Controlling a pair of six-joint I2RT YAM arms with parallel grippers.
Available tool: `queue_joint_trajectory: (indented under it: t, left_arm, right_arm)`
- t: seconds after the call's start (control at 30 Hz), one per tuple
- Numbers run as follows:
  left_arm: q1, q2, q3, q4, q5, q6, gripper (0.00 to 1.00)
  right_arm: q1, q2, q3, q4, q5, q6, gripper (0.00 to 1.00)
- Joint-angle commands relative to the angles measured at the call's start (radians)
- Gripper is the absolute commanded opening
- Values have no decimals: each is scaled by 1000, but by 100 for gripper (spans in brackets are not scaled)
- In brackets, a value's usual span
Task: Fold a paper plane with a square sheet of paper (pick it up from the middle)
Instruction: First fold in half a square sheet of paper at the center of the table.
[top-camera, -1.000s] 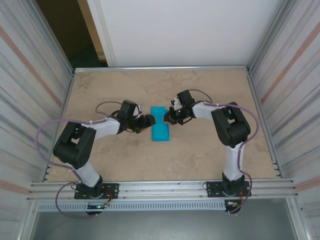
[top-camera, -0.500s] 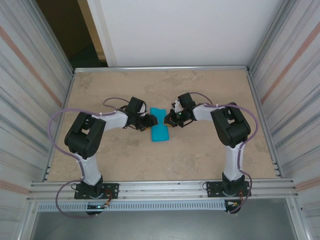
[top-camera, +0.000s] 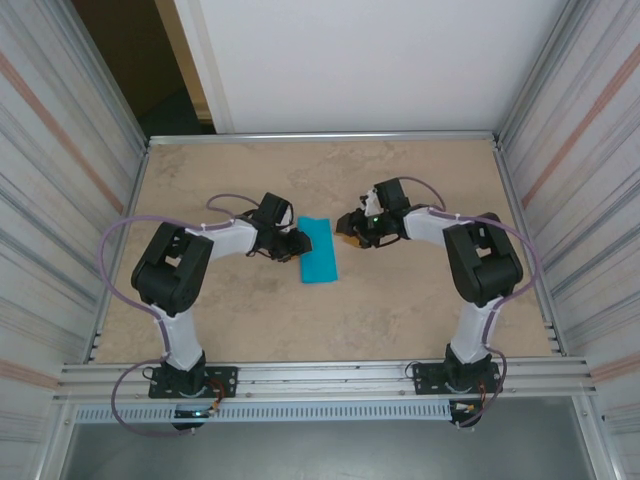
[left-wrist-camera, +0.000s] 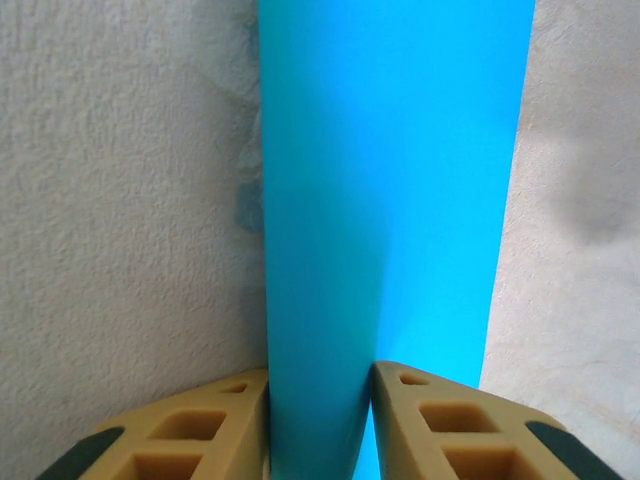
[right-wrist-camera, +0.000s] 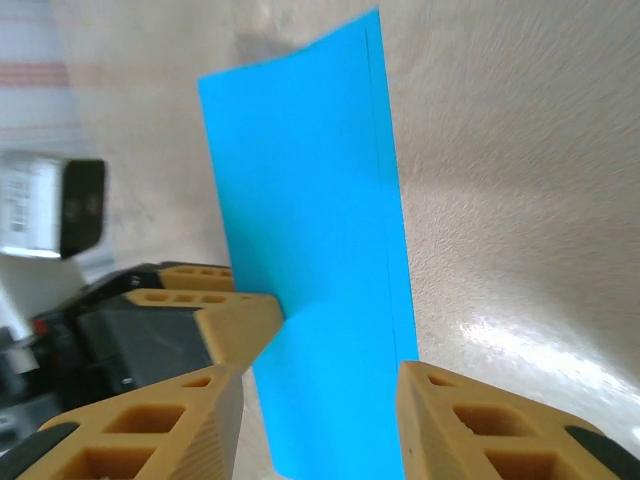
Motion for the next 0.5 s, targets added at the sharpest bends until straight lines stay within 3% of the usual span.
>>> queue_joint_trajectory:
  t: [0.0, 0.47]
  left_arm:
    - [-8, 93, -15, -84, -89, 11, 32]
    - [-60, 200, 102, -252, -180, -11, 36]
  right_arm:
    - [-7, -69, -36, -30, 34, -33, 44]
    - [18, -108, -99, -17, 95, -27, 43]
